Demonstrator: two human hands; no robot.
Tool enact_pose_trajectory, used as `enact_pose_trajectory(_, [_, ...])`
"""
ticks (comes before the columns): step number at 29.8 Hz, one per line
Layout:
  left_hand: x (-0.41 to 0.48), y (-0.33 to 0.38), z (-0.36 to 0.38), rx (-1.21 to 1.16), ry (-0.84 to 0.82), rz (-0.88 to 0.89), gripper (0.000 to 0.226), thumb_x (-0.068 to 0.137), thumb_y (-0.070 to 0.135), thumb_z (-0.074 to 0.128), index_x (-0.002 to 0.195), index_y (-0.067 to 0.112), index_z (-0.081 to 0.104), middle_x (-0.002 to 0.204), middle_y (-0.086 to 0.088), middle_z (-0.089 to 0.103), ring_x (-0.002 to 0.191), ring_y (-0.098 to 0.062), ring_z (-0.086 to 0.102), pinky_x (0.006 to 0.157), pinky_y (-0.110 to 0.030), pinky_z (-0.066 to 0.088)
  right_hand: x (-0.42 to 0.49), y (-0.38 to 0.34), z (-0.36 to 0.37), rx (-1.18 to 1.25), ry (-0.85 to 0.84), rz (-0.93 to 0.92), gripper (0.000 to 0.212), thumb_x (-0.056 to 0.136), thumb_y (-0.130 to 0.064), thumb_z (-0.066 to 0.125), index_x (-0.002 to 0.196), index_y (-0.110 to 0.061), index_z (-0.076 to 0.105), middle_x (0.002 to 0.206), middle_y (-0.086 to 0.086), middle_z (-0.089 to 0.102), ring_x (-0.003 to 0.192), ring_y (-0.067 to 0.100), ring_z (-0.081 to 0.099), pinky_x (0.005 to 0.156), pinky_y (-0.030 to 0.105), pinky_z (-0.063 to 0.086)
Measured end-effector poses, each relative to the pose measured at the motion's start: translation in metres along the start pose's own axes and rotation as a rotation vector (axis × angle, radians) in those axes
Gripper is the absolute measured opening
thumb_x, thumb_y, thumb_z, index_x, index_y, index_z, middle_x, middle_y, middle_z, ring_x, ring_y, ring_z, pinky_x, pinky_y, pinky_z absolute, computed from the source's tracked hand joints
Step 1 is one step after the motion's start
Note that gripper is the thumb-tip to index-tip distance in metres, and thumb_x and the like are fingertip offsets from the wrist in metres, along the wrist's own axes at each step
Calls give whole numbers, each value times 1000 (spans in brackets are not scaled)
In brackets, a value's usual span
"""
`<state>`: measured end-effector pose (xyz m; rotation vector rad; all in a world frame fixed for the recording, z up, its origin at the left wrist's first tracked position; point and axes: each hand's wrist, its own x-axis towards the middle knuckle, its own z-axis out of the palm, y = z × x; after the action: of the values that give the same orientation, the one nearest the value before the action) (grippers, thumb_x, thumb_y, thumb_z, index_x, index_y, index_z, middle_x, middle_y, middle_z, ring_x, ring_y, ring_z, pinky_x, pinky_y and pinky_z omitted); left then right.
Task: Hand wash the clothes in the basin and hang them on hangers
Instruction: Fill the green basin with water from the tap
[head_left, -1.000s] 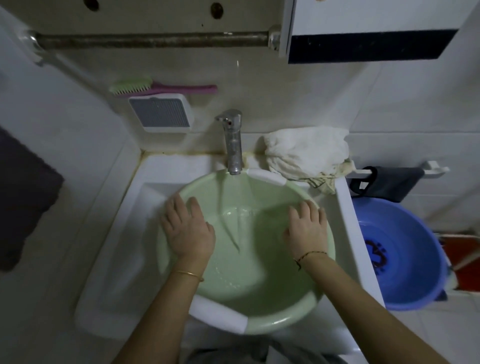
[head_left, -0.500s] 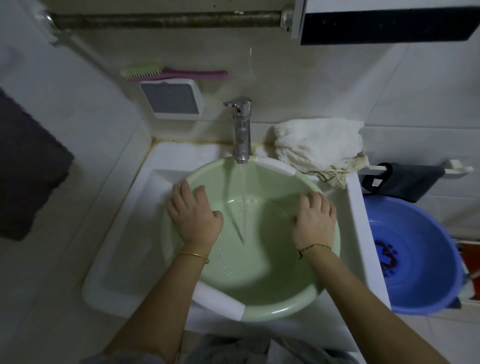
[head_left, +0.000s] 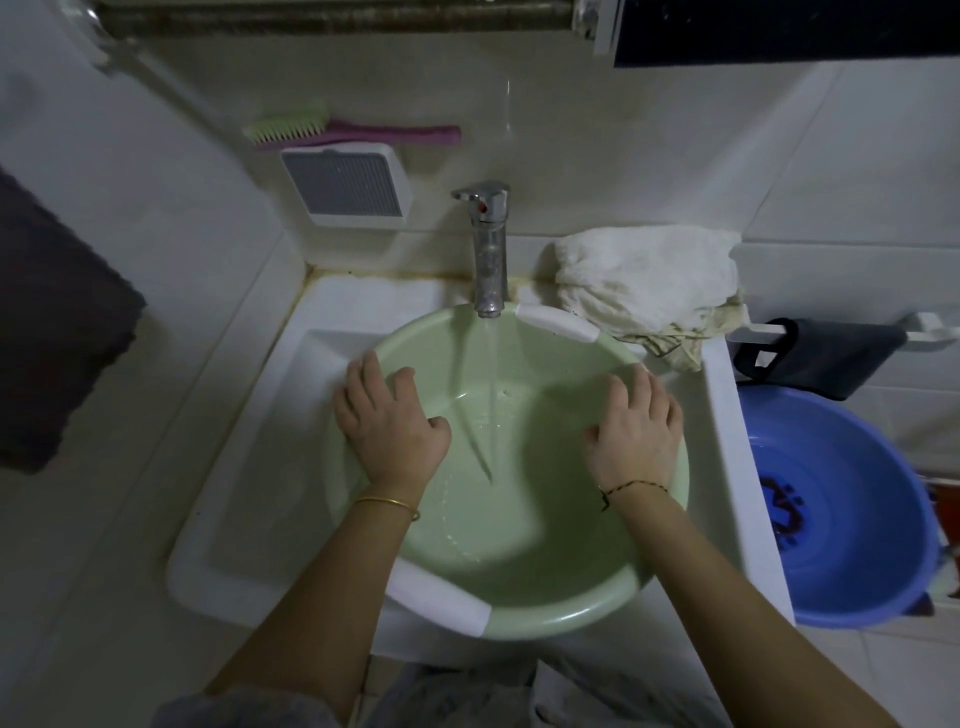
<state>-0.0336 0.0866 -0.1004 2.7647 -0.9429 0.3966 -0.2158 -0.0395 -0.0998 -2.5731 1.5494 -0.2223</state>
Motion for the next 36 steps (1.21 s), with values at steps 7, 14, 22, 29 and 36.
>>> enact_pose_trajectory(7, [0,-1,1,0,12,2,58,45,21,62,102,11,64,133,-21,48,125,-40,42,105,-48,23,-1,-1,-2,-22,-27,-16,58,82,-22,63,134,-5,44,151,21,28,140,36,23,114,48,16])
enact_pose_trajectory(14, [-2,-4,2,4,24,12,57,44,20,64,101,11,64,133,-22,48,125,-41,42,105,-50,26,-1,-3,-5,-41,-48,-16,59,86,-26,57,138,-8,36,155,17,19,143,32,15,115,45,9])
enact_pose_trajectory(22, [-2,-5,2,9,17,29,56,45,20,62,100,10,64,133,-22,48,125,-41,42,105,-50,27,-2,-4,-6,-50,-49,-21,55,85,-28,57,134,-7,42,154,18,20,142,33,16,114,47,11])
enact_pose_trajectory(29, [-3,-4,2,15,20,29,56,44,20,61,99,10,65,133,-22,48,125,-42,42,105,-50,27,-1,-2,0,-23,0,-13,48,88,-30,55,127,-4,50,151,21,29,140,35,24,112,49,17])
enact_pose_trajectory(36, [-2,-4,3,25,22,29,56,43,22,61,98,11,65,133,-22,48,125,-41,43,105,-48,25,1,-3,7,36,122,-1,43,91,-35,53,115,0,59,141,24,44,130,39,40,107,52,28])
